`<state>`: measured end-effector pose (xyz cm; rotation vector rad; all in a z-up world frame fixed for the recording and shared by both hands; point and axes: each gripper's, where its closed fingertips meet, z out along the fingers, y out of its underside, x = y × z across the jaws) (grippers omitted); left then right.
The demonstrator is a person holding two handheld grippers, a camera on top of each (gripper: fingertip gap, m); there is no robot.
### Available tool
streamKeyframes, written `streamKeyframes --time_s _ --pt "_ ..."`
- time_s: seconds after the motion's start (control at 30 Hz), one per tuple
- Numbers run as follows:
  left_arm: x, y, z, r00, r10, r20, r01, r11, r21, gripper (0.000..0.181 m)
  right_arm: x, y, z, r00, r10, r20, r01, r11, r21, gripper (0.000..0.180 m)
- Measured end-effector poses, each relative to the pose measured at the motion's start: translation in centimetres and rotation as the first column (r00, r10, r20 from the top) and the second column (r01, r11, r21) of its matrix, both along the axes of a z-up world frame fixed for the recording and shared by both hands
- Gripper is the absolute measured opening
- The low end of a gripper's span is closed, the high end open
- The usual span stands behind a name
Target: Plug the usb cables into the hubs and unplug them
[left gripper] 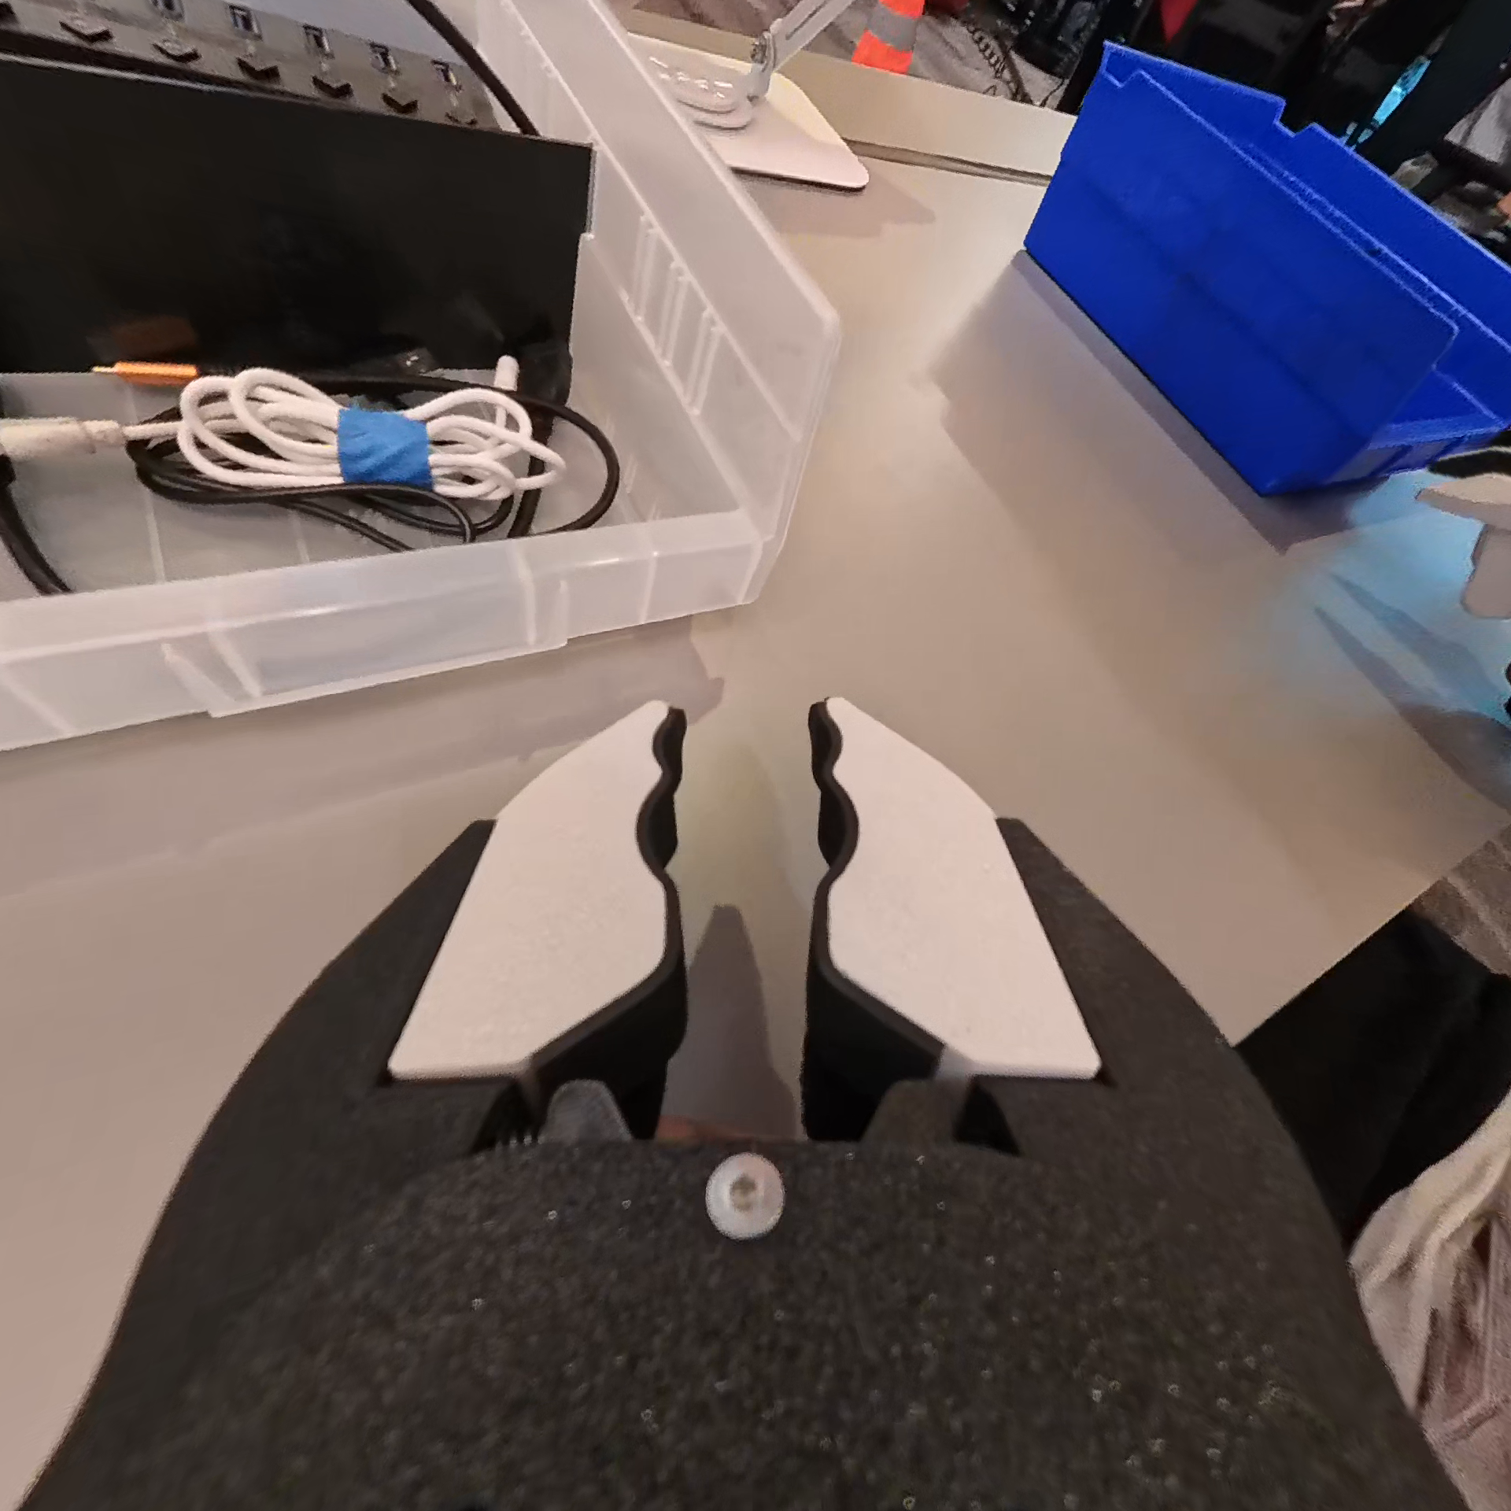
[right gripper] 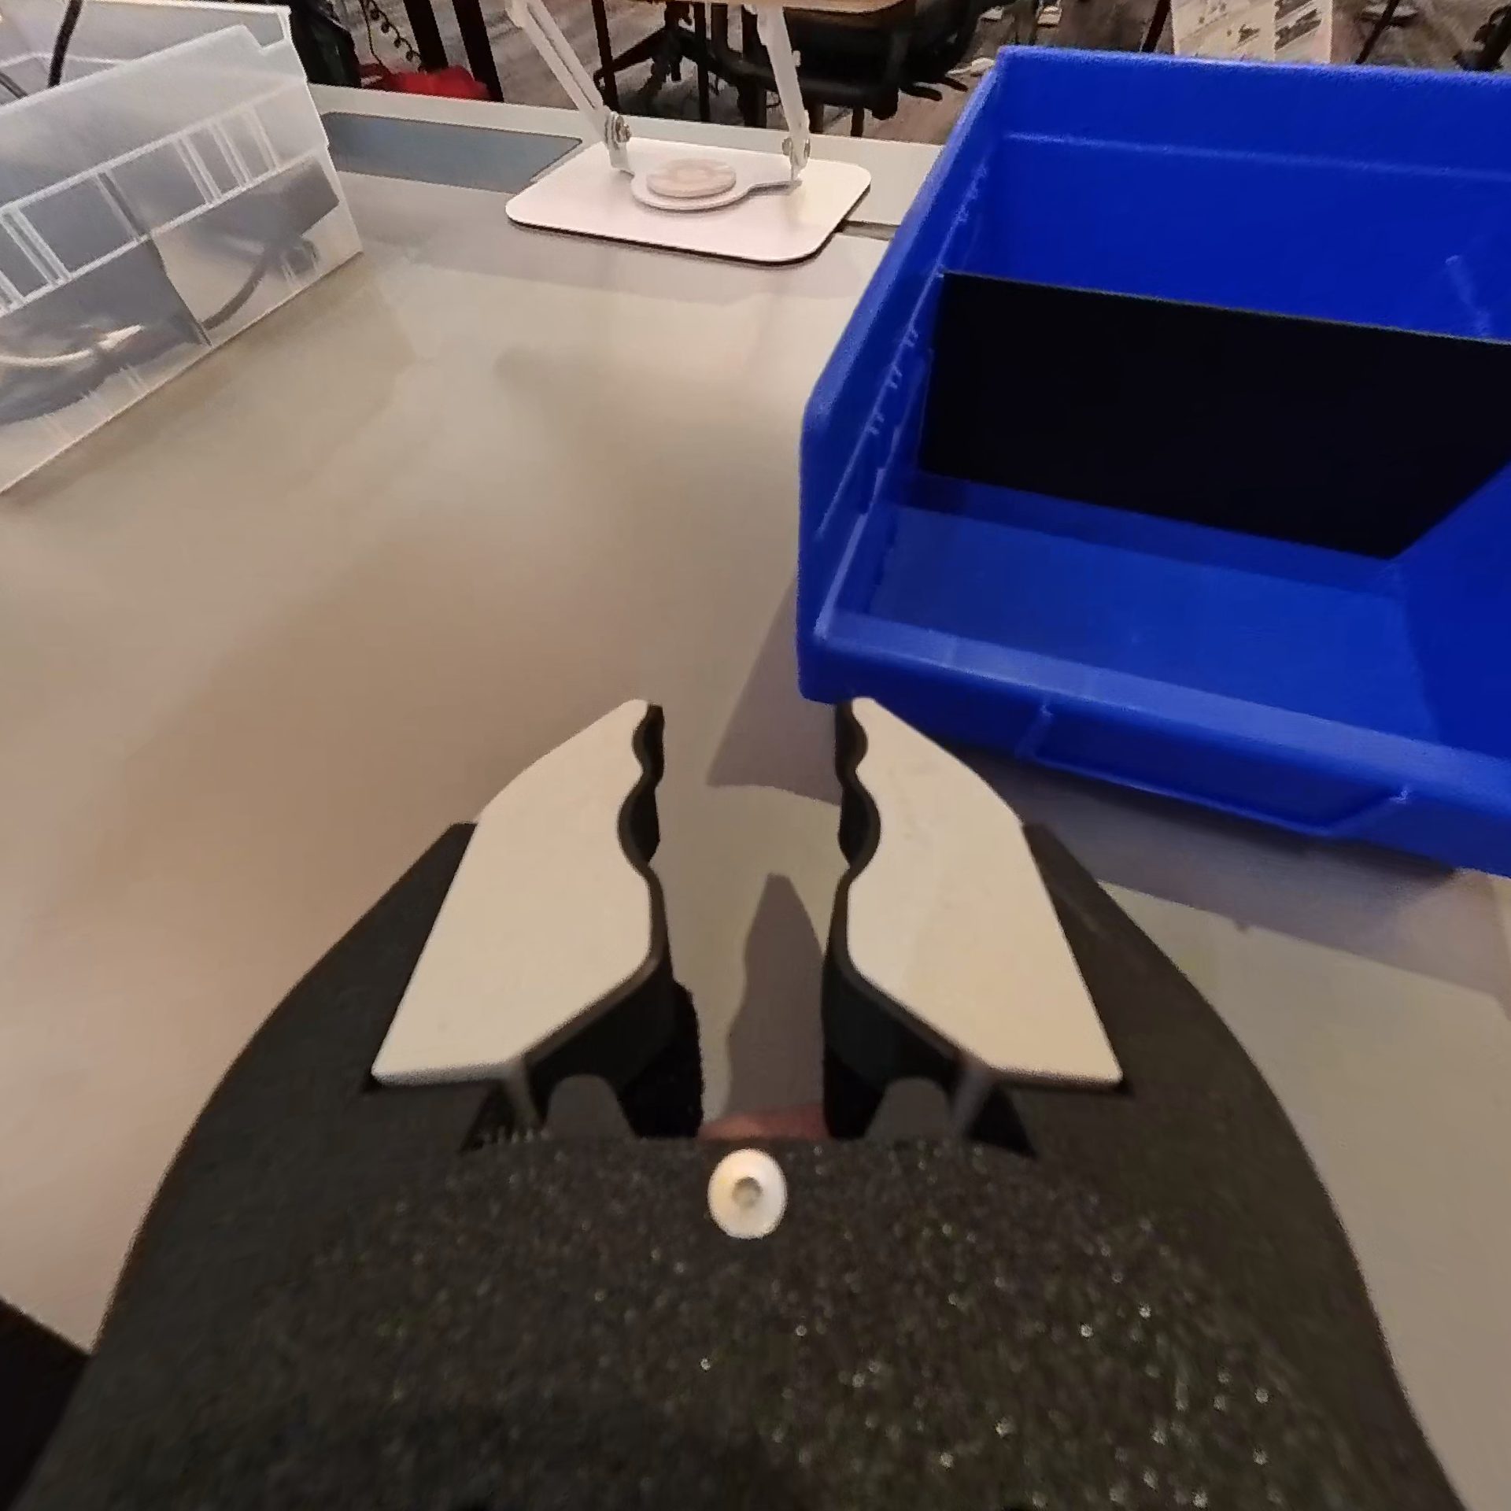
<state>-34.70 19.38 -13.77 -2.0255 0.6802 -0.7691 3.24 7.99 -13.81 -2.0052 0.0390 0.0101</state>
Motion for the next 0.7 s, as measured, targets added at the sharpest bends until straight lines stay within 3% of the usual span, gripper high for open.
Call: streamKeyframes --time_s 0.17,0.33,0.43,0.53,0.7 --pt "0.8 0.9 1.3 0.999 -0.036 -0.035 0.038 0.998 0.058 0.029 0.7 -0.4 -0.1 1.0 -0.019 0.005 0.019 1.0 0.001 0.04" --pt "1.4 4.4 5.3 0.941 -0.242 -0.238 0.279 0.951 0.136 0.029 1.0 -0.2 -0.2 0.999 -0.021 -0.044 0.022 1.0 0.002 0.04" --pt "2.0 6.9 4.8 0.788 -0.401 -0.467 0.478 0.877 0.053 0.027 1.0 0.0 -0.2 0.996 -0.019 -0.084 0.019 1.0 0.001 0.039" --pt "2.2 8.9 2.1 0.56 -0.523 -0.643 0.628 0.774 -0.083 0.026 0.9 0.0 -0.3 0.996 -0.02 -0.09 0.02 1.0 -0.001 0.039" --pt "4.5 8.6 -1.3 0.391 -0.729 -0.561 0.738 0.613 -0.282 0.024 1.1 0.2 -0.4 0.998 -0.033 -0.062 0.032 0.999 -0.008 0.039"
